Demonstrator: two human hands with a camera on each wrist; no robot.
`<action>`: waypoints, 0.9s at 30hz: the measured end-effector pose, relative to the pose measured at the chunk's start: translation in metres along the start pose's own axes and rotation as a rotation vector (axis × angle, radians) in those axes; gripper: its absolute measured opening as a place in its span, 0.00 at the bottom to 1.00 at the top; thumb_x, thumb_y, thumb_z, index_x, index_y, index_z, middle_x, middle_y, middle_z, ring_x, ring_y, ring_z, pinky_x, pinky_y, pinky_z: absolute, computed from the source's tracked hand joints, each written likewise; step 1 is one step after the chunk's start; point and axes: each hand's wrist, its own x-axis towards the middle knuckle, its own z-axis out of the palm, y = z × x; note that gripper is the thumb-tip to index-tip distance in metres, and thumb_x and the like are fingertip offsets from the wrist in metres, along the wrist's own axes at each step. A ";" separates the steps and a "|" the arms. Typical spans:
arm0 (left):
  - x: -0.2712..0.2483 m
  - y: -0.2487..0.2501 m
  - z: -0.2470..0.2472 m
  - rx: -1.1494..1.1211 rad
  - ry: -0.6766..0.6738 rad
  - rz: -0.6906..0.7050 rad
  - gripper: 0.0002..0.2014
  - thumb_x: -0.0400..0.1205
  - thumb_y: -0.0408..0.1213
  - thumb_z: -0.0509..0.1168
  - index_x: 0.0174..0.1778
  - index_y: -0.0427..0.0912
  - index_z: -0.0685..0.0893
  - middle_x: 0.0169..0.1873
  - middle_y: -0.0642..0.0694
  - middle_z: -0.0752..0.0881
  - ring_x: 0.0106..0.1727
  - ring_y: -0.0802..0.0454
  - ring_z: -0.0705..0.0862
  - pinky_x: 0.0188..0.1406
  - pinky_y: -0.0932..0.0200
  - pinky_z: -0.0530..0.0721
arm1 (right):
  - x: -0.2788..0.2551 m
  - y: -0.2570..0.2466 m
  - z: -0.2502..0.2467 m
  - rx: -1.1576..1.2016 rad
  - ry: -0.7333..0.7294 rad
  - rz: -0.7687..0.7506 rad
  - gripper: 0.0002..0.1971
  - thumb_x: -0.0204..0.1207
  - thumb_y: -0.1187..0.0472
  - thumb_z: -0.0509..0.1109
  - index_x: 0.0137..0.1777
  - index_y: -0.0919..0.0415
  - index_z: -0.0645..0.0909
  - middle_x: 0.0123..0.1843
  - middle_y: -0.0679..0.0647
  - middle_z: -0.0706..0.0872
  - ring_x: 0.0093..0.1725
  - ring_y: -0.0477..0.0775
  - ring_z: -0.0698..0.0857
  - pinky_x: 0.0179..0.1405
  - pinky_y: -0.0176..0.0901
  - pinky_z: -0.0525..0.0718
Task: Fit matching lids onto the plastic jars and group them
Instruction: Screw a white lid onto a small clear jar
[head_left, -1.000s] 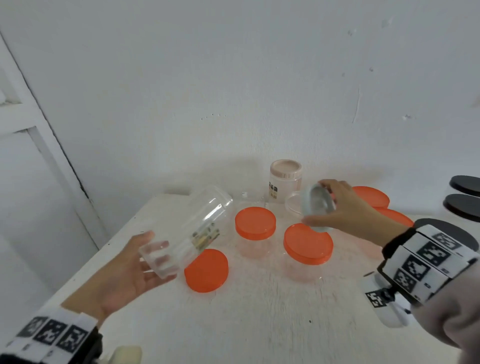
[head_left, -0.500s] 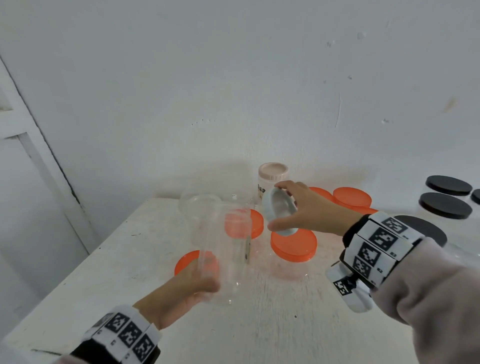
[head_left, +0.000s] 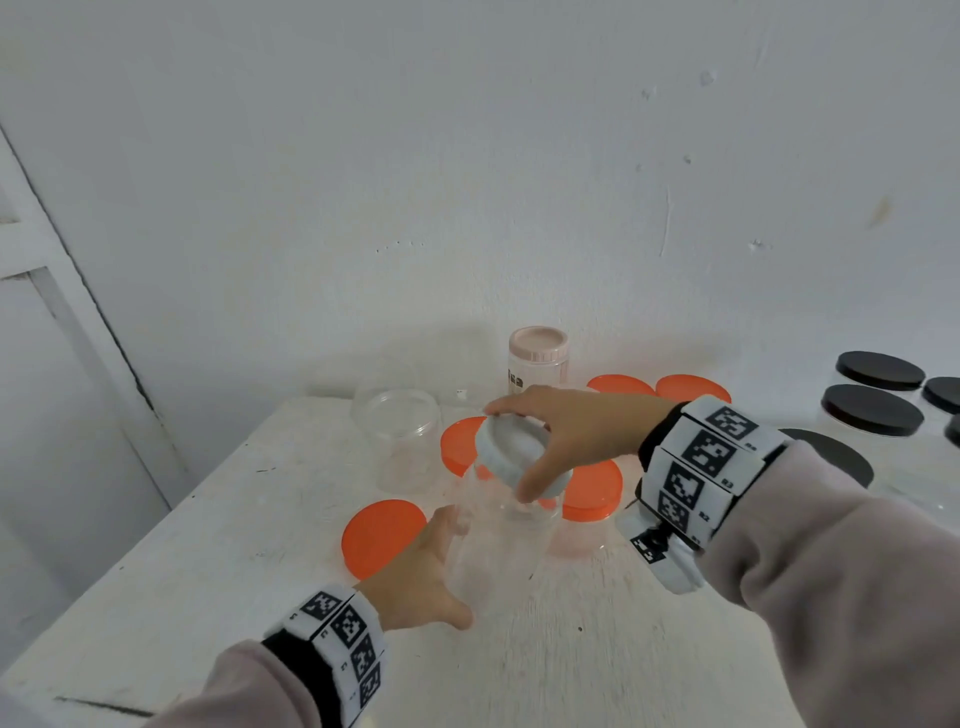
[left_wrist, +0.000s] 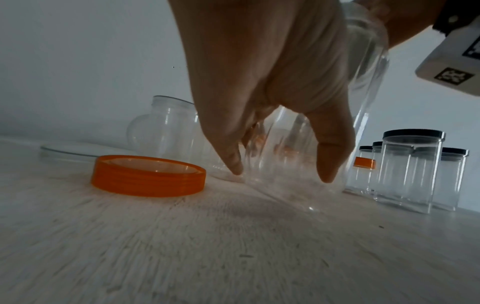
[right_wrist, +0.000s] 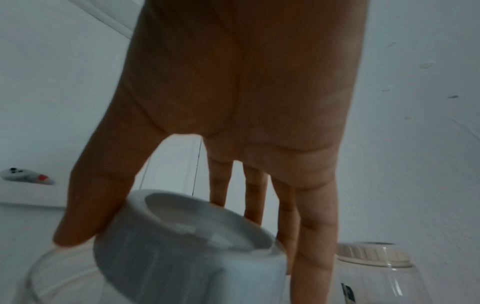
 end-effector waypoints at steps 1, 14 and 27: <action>0.001 0.001 0.001 0.010 -0.007 0.008 0.53 0.63 0.35 0.77 0.79 0.52 0.52 0.75 0.54 0.65 0.76 0.54 0.65 0.73 0.49 0.73 | 0.000 -0.003 0.001 -0.030 -0.026 0.003 0.47 0.63 0.42 0.80 0.79 0.33 0.58 0.77 0.41 0.64 0.73 0.50 0.68 0.69 0.49 0.73; 0.003 0.021 -0.003 -0.356 0.063 0.109 0.54 0.68 0.40 0.81 0.81 0.55 0.51 0.77 0.59 0.64 0.78 0.61 0.63 0.79 0.54 0.63 | 0.008 -0.030 0.004 -0.189 -0.126 -0.022 0.45 0.66 0.46 0.80 0.80 0.36 0.58 0.73 0.44 0.66 0.73 0.53 0.68 0.69 0.53 0.75; 0.013 0.016 0.000 -0.403 0.143 0.135 0.50 0.65 0.45 0.81 0.79 0.56 0.57 0.73 0.57 0.73 0.75 0.59 0.70 0.77 0.46 0.69 | 0.021 -0.041 0.004 -0.322 -0.173 -0.034 0.46 0.65 0.51 0.81 0.78 0.34 0.59 0.68 0.43 0.67 0.70 0.53 0.69 0.65 0.54 0.78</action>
